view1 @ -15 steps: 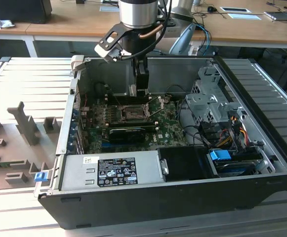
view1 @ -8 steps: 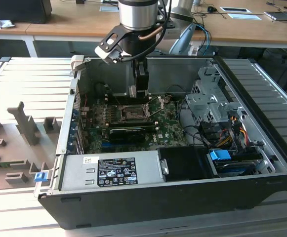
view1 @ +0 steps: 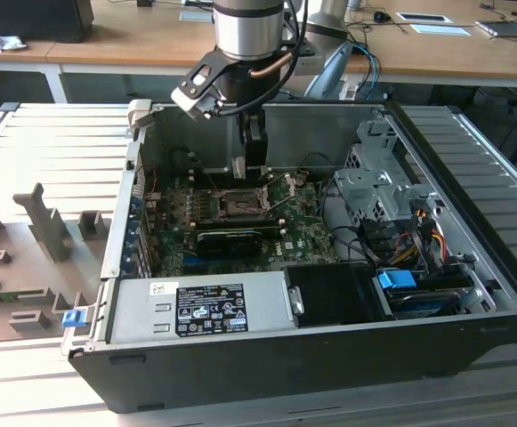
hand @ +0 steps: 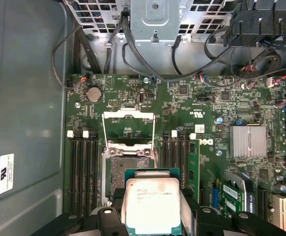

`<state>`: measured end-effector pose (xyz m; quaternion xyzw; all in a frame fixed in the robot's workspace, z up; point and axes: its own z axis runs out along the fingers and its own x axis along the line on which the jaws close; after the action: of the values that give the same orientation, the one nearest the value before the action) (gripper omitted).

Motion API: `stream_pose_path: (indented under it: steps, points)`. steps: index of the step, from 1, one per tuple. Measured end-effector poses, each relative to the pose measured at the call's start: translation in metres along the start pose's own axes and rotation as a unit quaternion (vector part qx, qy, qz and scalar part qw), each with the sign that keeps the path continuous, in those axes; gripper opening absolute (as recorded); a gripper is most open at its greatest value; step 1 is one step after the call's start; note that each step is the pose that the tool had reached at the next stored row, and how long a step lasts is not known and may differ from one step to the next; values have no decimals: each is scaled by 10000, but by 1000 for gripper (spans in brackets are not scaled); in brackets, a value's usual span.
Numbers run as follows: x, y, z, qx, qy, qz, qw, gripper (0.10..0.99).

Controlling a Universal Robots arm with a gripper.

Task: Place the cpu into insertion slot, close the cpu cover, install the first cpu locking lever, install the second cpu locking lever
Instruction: 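Place the cpu into insertion slot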

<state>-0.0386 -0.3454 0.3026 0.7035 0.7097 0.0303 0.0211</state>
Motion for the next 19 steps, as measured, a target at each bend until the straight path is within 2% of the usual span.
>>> stream_pose_path:
  steps: [13,19]
  points:
    - [-1,-5,64,0,3,0,10000,529]
    - [-1,-13,182,0,5,0,10000,529]
